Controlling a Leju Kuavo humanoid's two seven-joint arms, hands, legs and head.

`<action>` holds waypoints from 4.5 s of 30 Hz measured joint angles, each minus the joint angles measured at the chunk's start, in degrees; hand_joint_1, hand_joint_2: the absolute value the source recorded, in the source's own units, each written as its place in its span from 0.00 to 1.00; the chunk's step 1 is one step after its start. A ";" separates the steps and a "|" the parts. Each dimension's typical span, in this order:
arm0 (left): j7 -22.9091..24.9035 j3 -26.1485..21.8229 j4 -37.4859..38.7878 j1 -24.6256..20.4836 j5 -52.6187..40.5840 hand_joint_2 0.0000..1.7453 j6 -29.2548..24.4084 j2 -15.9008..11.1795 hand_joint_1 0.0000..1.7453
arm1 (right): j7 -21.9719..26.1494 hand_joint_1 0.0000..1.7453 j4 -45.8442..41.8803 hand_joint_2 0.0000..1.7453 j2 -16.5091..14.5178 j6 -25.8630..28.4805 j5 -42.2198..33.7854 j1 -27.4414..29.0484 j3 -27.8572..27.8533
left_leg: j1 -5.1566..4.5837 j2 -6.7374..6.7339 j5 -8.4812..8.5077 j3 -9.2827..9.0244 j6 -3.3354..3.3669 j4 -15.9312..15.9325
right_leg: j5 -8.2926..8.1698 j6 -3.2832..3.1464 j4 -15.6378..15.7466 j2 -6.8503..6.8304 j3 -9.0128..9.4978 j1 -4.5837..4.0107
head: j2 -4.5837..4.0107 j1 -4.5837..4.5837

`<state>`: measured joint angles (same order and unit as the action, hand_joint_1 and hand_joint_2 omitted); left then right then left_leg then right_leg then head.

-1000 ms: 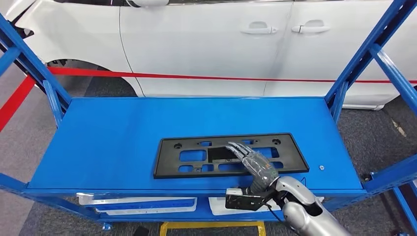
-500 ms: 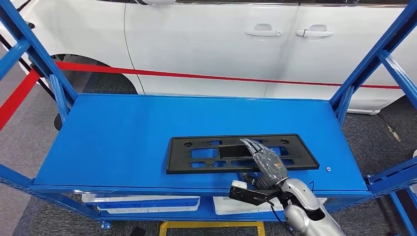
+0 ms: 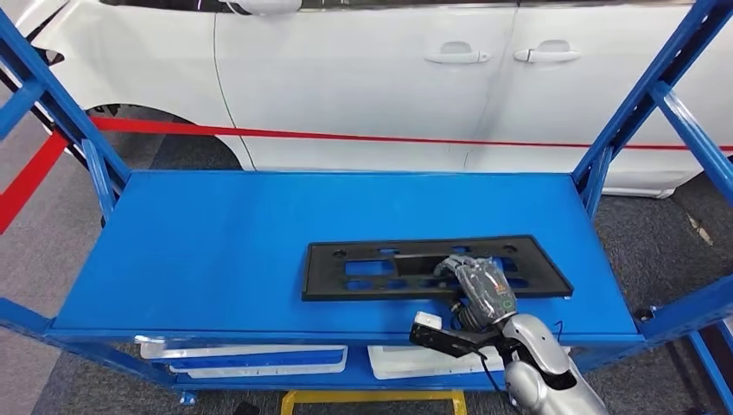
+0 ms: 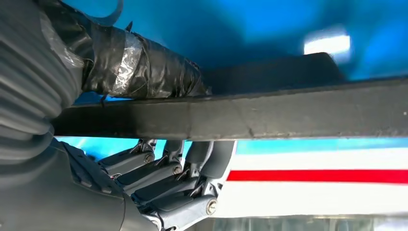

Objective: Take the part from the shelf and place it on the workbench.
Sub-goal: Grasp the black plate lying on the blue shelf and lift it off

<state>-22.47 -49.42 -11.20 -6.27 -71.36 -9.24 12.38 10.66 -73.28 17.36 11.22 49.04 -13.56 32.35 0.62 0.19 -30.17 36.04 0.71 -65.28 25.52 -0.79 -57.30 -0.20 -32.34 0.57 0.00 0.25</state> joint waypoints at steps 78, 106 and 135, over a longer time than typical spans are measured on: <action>2.30 0.35 -0.02 -0.31 -0.82 1.00 -4.06 0.12 0.00 | -13.79 1.00 -18.80 1.00 -10.35 17.70 34.73 -6.18 16.81 | 0.32 0.02 4.76 -1.63 1.96 6.34 | 8.14 2.32 -15.18 0.25 -7.24 -0.12 | 0.00 0.09; 2.58 0.42 -0.01 -0.58 -1.18 1.00 -4.38 0.40 0.00 | -13.87 1.00 -18.28 1.00 -10.43 17.70 34.30 -6.20 16.79 | 0.23 -0.04 3.44 -2.77 2.14 5.77 | 1.71 2.25 -6.60 0.18 -6.30 -0.10 | 0.00 0.10; 2.72 0.44 0.00 -0.67 -1.17 1.00 -4.38 0.56 0.00 | -13.78 1.00 -17.83 1.00 -10.76 17.40 33.65 -6.36 16.79 | 0.31 -0.08 1.31 -5.21 0.95 5.99 | -2.28 1.73 -3.62 -0.12 -6.28 -0.28 | 0.00 0.14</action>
<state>-19.75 -48.98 -11.20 -6.94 -72.53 -13.62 12.94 -3.11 -91.11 6.60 28.62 82.69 -19.92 49.13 0.93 0.12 -28.86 30.83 1.67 -59.29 23.24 0.95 -60.92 -0.32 -38.62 0.30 0.00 0.38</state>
